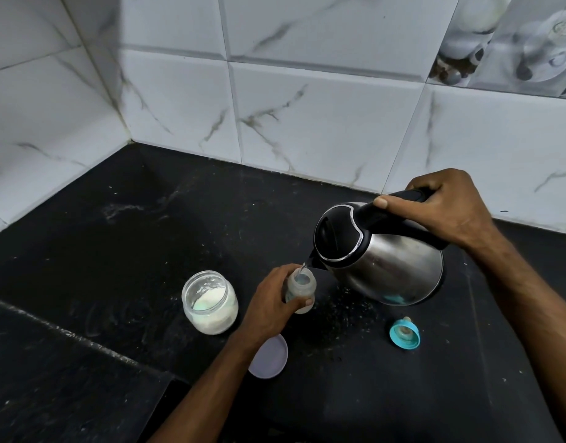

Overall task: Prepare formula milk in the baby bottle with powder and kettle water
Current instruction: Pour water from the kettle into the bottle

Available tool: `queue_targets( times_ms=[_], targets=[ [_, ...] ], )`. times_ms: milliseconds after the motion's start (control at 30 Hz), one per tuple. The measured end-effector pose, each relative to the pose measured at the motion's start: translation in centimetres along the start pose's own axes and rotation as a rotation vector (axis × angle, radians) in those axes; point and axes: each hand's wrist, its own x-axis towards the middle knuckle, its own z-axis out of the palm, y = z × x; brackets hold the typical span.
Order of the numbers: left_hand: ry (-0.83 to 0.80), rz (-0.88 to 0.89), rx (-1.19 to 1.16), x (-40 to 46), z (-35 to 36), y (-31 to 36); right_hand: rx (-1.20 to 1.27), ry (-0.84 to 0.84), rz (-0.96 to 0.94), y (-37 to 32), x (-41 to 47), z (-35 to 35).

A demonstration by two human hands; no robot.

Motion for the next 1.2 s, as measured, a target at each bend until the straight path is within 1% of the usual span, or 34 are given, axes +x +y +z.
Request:
queue_targets(
  times_ms=[633,1200],
  targets=[
    [0.002,0.018,0.036,0.04,-0.29,0.26,-0.003,0.019,-0.020,-0.16,0.05,-0.44],
    [-0.029,-0.022,0.063,0.21,-0.29,0.30,0.016,0.008,-0.007,-0.16,0.18,-0.50]
  ],
)
